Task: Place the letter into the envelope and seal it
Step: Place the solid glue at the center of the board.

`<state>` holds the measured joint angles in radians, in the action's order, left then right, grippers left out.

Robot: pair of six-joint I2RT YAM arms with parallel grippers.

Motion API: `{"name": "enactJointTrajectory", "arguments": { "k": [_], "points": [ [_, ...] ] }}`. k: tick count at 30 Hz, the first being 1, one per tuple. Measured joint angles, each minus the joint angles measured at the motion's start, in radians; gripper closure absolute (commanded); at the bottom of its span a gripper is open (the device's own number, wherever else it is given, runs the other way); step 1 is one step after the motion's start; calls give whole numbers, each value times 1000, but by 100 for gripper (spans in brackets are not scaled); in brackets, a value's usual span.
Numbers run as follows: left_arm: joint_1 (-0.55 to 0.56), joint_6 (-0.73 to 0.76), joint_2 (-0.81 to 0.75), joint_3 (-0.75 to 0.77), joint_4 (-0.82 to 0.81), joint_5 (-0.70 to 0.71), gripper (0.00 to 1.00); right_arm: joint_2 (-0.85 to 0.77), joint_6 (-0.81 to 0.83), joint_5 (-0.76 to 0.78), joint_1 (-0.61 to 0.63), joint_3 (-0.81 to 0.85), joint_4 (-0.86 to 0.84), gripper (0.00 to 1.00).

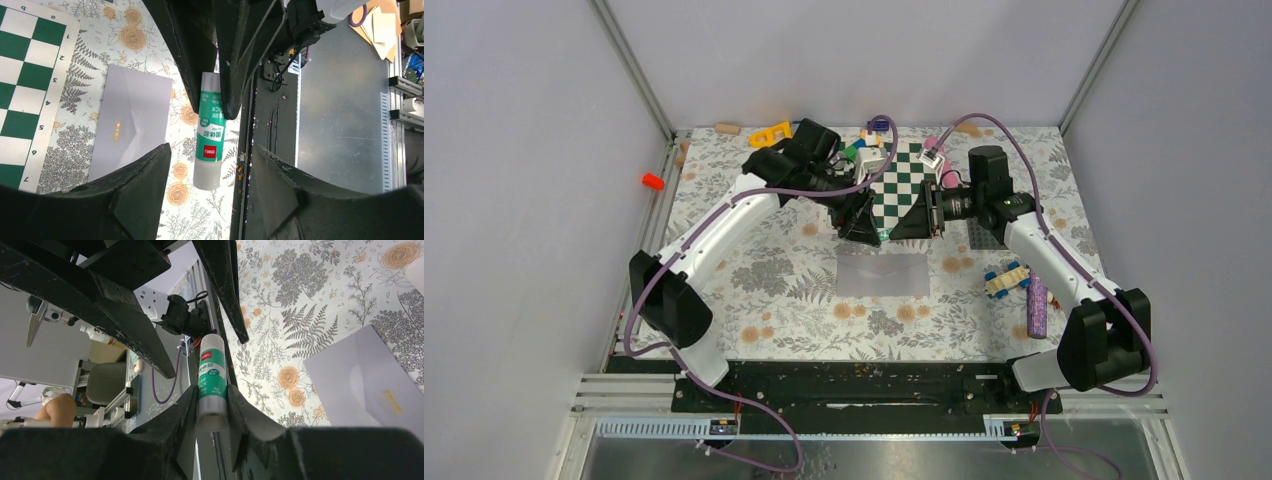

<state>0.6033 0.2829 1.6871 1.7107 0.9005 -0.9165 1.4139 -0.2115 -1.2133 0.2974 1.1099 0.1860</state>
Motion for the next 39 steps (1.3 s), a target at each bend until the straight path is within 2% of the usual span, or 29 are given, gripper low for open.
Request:
{"name": "enactJointTrajectory", "arguments": {
  "k": [5,12,19,23,24,26,29,30,35,39],
  "points": [
    [19,10,11,8,7,23,44,1,34,1,5,7,40,100],
    [42,23,39,28,29,42,56,10,50,9,10,13,65,100],
    [56,39,50,36,48,63,77,11,70,20,17,22,79,100],
    [62,52,50,37,51,70,83,11,82,23,19,26,93,99],
    [63,54,50,37,51,72,84,11,84,24,19,26,95,94],
    [64,55,50,37,52,75,85,11,86,25,19,26,98,72],
    [65,55,50,37,52,76,85,11,87,27,19,29,104,24],
    [66,51,50,37,49,78,85,11,87,29,19,32,108,2],
    [59,1,41,-31,-38,102,84,10,85,71,0,46,116,0],
    [2,-87,27,-150,-131,149,85,2,69,167,-101,50,116,0]
  ]
}}
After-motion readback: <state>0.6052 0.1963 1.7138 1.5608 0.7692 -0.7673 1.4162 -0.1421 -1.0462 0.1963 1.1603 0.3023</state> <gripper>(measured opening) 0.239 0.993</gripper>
